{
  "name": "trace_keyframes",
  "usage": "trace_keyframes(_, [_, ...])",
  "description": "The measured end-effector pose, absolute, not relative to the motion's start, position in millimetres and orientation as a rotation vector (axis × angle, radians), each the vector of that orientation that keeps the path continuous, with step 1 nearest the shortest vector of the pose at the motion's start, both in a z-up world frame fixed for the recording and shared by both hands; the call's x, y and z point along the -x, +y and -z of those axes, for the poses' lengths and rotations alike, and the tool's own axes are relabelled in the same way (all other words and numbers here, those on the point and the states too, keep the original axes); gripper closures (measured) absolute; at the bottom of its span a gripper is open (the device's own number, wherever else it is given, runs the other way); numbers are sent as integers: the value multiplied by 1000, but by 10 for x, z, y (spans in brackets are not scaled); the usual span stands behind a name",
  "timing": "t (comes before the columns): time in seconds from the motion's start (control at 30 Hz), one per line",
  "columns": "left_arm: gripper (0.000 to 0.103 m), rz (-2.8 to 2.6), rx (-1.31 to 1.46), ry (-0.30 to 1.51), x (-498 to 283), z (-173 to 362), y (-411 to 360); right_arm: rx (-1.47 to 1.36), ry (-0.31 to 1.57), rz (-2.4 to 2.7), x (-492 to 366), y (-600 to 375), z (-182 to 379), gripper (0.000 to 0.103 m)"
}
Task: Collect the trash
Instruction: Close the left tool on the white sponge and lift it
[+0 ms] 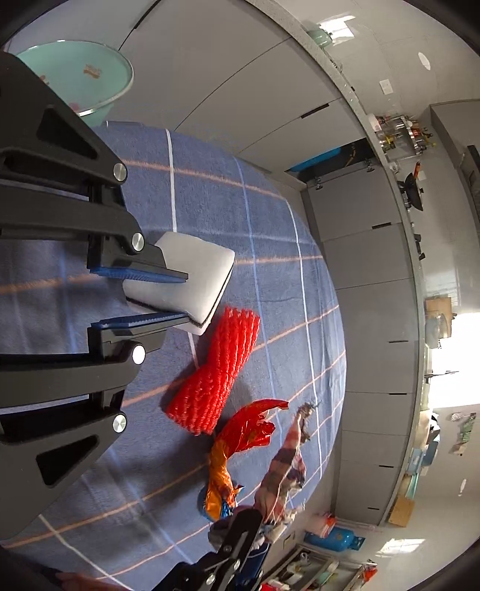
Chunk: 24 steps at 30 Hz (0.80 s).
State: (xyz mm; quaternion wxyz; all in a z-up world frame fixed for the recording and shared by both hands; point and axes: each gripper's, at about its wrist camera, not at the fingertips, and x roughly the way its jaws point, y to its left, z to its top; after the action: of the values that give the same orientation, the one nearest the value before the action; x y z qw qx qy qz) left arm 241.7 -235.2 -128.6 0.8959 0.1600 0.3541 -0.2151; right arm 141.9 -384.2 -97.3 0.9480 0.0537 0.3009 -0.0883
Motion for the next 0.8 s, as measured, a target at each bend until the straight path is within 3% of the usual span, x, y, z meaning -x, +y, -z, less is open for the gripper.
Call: trace_keyframes(0.8, [86,311,-271,610,-2055,904,-1435,-47,546,9,-1555,-3125,865,71])
